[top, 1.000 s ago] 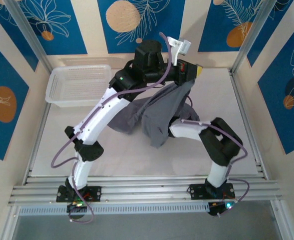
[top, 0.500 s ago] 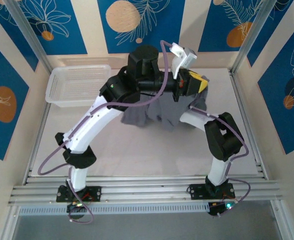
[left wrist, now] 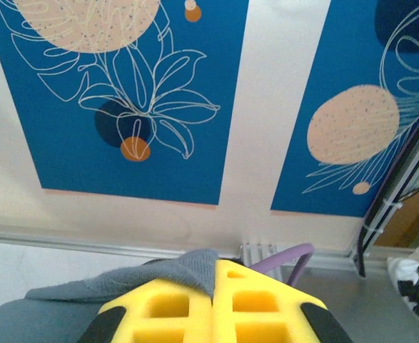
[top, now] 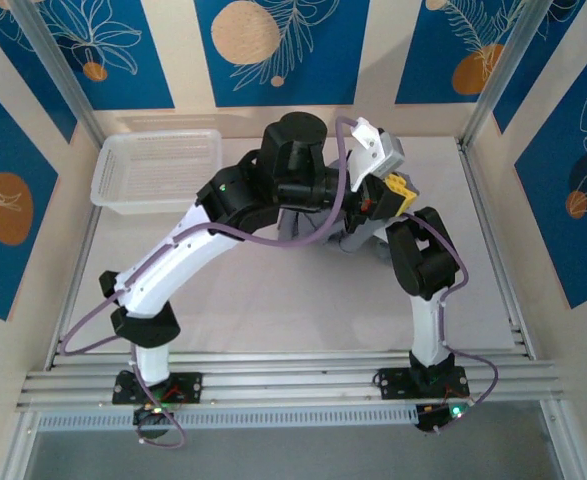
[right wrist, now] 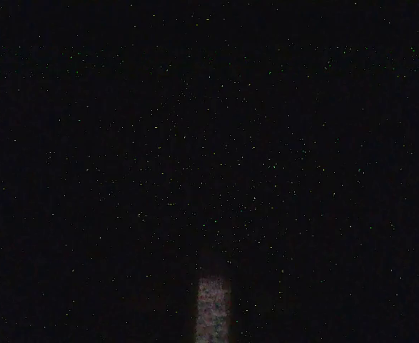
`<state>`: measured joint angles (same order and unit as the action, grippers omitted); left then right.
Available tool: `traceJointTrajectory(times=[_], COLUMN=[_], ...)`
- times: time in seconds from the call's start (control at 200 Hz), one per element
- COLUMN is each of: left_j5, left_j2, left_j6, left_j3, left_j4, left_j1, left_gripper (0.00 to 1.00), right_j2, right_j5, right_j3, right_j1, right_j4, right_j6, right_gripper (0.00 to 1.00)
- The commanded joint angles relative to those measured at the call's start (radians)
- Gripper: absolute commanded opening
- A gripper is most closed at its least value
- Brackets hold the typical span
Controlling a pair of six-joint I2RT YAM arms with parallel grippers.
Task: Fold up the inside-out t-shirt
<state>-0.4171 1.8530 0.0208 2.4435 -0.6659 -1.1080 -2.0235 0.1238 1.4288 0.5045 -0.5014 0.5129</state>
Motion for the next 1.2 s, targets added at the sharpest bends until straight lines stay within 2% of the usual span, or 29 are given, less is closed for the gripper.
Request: traceJointTrajectory(times=[0.0,0.12,0.225,0.245,0.34,0.36,0.4,0.41,0.425,0.485,0.605,0.675,0.715,0.745,0.795,0.82,0.905,0.945,0.985,1.08,1.195], left_j5=[-0.04,-0.066,-0.029,-0.019,0.004,0.007,0.014,0.016,0.019,0.027,0.072,0.106,0.135,0.178,0.265,0.321,0.559,0.647,0.676,0.582,0.562], left_j2=[-0.105,-0.147,-0.185,-0.191,-0.215,-0.219,-0.227,-0.229,-0.232,-0.244,-0.251,-0.26,-0.266,-0.268,-0.267,-0.264,-0.222,-0.187,-0.151,-0.084,0.022], left_j6=[-0.085,-0.123,-0.174,-0.182,-0.215,-0.22,-0.229,-0.231,-0.234,-0.247,-0.288,-0.307,-0.311,-0.311,-0.314,-0.315,-0.283,-0.229,-0.142,0.063,0.102], left_j3=[-0.022,-0.041,-0.041,-0.041,-0.041,-0.041,-0.041,-0.041,-0.04,-0.035,0.022,0.034,0.029,0.026,0.015,0.007,0.025,0.061,0.093,0.093,0.085], left_j4=[0.106,0.126,0.114,0.111,0.097,0.095,0.095,0.094,0.092,0.091,0.047,0.028,0.025,0.023,0.025,0.028,0.02,-0.012,-0.058,-0.136,-0.175], left_j1=[-0.033,-0.042,-0.053,-0.056,-0.066,-0.069,-0.074,-0.075,-0.078,-0.087,-0.113,-0.122,-0.123,-0.123,-0.122,-0.122,-0.098,-0.054,0.024,0.254,0.411], left_gripper=[0.0,0.0,0.0,0.0,0.0,0.0,0.0,0.0,0.0,0.0,0.0,0.0,0.0,0.0,0.0,0.0,0.0,0.0,0.0,0.0,0.0], right_j2=[0.063,0.079,0.046,0.036,-0.012,-0.023,-0.044,-0.049,-0.057,-0.085,-0.137,-0.145,-0.143,-0.137,-0.121,-0.102,-0.002,0.05,0.123,0.283,0.467], right_j5=[0.171,0.237,0.289,0.302,0.316,0.312,0.302,0.301,0.298,0.283,0.236,0.252,0.236,0.218,0.189,0.168,0.109,0.089,0.062,0.023,-0.01], right_j3=[-0.001,-0.029,-0.001,0.007,0.032,0.036,0.047,0.05,0.053,0.065,0.081,0.084,0.082,0.078,0.066,0.056,0.002,-0.022,-0.052,-0.137,-0.26], right_j1=[-0.011,-0.061,-0.086,-0.087,-0.096,-0.099,-0.104,-0.105,-0.108,-0.113,-0.116,-0.1,-0.098,-0.098,-0.098,-0.097,-0.085,-0.076,-0.059,0.018,0.148], right_j4=[-0.178,-0.223,-0.297,-0.31,-0.339,-0.341,-0.347,-0.349,-0.351,-0.352,-0.353,-0.35,-0.343,-0.338,-0.321,-0.307,-0.239,-0.213,-0.18,-0.114,-0.035], right_j6=[-0.037,-0.041,-0.052,-0.055,-0.071,-0.074,-0.076,-0.075,-0.077,-0.082,-0.092,-0.103,-0.108,-0.112,-0.12,-0.124,-0.145,-0.148,-0.156,-0.19,-0.234], right_gripper=[0.37,0.39,0.41,0.47,0.64,0.71,0.76,0.86,0.9,0.94,0.95,0.89,0.76,0.6,0.42,0.3,0.02,0.0,0.0,0.0,0.0])
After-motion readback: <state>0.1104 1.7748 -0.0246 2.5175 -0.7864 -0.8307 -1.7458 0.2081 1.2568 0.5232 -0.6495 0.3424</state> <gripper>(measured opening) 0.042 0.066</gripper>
